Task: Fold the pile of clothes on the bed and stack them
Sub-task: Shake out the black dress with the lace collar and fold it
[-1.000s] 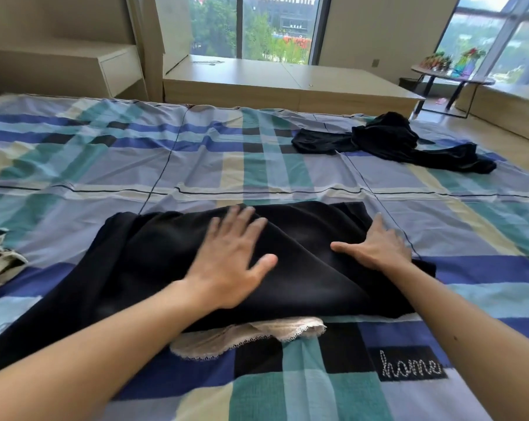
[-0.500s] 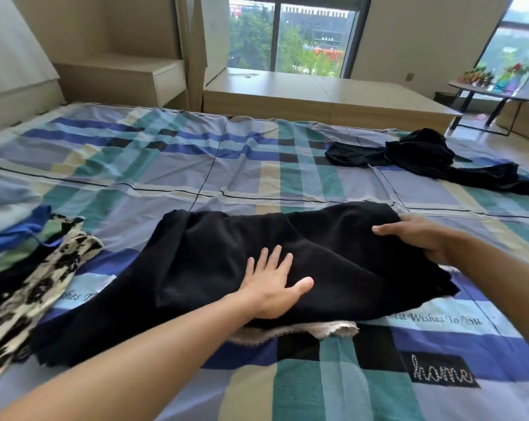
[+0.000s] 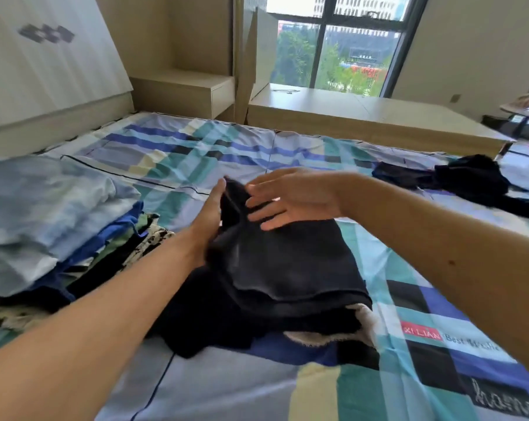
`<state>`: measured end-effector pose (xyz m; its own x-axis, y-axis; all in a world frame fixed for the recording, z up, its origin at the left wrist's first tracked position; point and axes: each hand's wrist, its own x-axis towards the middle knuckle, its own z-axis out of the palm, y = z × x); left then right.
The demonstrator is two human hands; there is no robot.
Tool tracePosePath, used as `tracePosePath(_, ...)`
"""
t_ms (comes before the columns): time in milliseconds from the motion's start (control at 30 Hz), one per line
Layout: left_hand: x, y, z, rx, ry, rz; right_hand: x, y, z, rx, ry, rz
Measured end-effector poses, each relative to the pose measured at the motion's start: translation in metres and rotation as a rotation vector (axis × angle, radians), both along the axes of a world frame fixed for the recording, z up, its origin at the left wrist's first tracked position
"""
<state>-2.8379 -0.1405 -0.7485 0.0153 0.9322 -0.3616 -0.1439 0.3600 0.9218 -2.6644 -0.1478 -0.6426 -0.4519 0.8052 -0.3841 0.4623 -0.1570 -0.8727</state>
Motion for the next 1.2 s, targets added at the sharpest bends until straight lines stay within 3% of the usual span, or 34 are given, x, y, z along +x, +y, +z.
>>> tracePosePath(100,-0.018,-0.013,-0.019,-0.100,0.254,-0.086,-0.005,0.003,-0.028,0.100,-0.021,-0.048)
tracePosePath(233,-0.025,-0.021,-0.042,-0.074,0.767,-0.036,0.023,0.016,-0.061,0.334,-0.361,-0.157)
tracePosePath(367,-0.033,-0.012,-0.059,-0.067,0.906,-0.096,0.077,0.024,-0.098,0.441,-0.613,-0.311)
tracePosePath(467,-0.040,-0.010,-0.061,-0.053,1.032,-0.109,0.110,0.022,-0.129,0.324,-0.679,-0.474)
tracePosePath(533,-0.038,-0.009,-0.061,-0.066,1.099,-0.104,0.119,0.016,-0.151,0.150,-0.592,-0.576)
tracePosePath(667,-0.026,-0.008,-0.064,-0.157,0.980,-0.025,0.116,0.005,-0.169,-0.030,-0.219,-0.634)
tracePosePath(767,-0.021,-0.006,-0.067,-0.165,0.912,-0.056,0.115,0.002,-0.170,-0.119,-0.050,-0.649)
tracePosePath(933,-0.020,-0.003,-0.058,-0.223,0.649,-0.231,0.123,-0.005,-0.163,-0.203,0.095,-0.635)
tracePosePath(1067,-0.018,-0.005,-0.036,-0.139,0.464,-0.280,0.139,-0.030,-0.135,-0.161,0.185,-0.644)
tracePosePath(1200,-0.001,-0.040,-0.027,-0.105,0.393,-0.373,0.168,-0.078,-0.129,-0.095,0.212,-0.667)
